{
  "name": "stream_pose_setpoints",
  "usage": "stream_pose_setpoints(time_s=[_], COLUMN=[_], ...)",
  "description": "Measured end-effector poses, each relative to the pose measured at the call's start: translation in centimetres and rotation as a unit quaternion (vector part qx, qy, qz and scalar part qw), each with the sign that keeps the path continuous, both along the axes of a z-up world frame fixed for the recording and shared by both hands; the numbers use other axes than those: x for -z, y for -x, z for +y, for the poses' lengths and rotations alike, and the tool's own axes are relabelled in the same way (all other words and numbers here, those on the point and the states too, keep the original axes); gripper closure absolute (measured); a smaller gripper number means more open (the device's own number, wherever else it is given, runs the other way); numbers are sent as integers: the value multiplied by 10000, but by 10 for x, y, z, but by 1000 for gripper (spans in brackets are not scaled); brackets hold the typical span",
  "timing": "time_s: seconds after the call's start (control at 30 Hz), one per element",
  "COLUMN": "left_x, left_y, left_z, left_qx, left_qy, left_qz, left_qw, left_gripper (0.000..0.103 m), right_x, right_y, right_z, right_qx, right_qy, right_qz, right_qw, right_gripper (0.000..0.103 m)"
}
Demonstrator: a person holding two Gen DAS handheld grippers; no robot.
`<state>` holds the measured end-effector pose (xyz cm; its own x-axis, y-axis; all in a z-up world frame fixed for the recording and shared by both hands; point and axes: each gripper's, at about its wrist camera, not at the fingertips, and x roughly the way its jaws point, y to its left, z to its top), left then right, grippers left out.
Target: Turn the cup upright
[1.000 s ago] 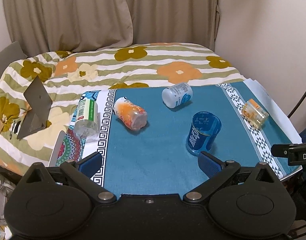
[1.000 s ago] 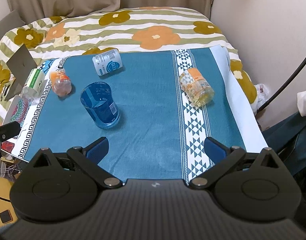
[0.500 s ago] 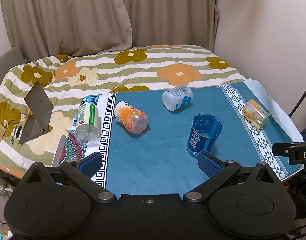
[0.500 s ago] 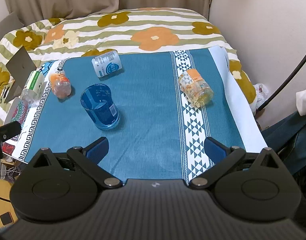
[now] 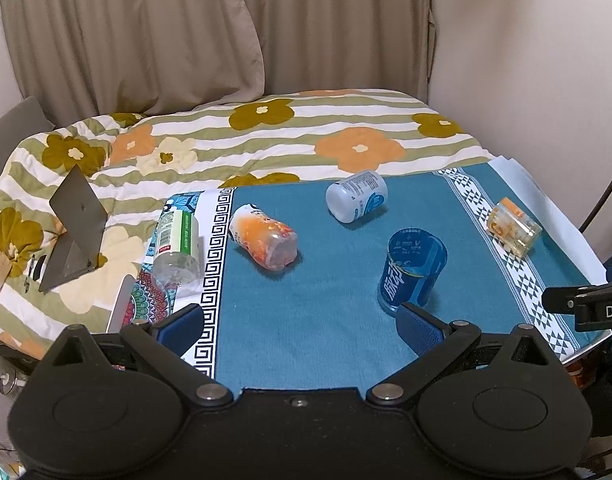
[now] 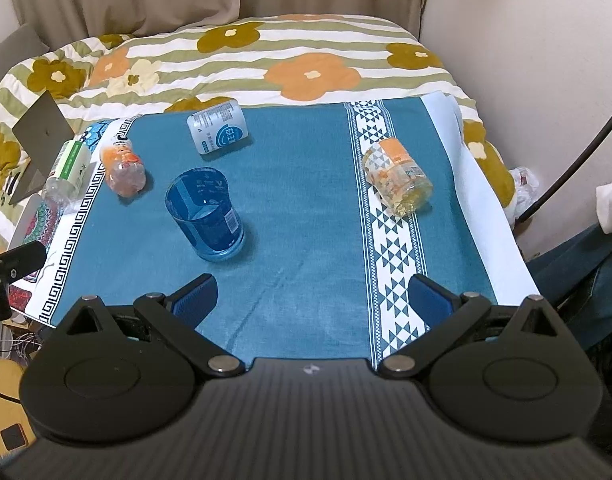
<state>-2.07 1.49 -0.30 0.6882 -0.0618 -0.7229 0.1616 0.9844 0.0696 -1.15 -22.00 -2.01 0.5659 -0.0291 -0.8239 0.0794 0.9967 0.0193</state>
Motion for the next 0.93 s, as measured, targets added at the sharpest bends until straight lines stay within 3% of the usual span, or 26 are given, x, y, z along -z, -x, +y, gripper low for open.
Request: stream_pose_setpoints(time_s=[0.93], left_x=[8], left_y=[-4], left_z=[1], left_qx=[-158], left_qy=[-98], left_qz=[-79], left_qw=[9998], left_gripper=[0], right_x=[3], right_y=[-2], right_z=[6], right_qx=[-114], right_qy=[-80], right_qz=[-130], right_qw=[9998], right_gripper=[0])
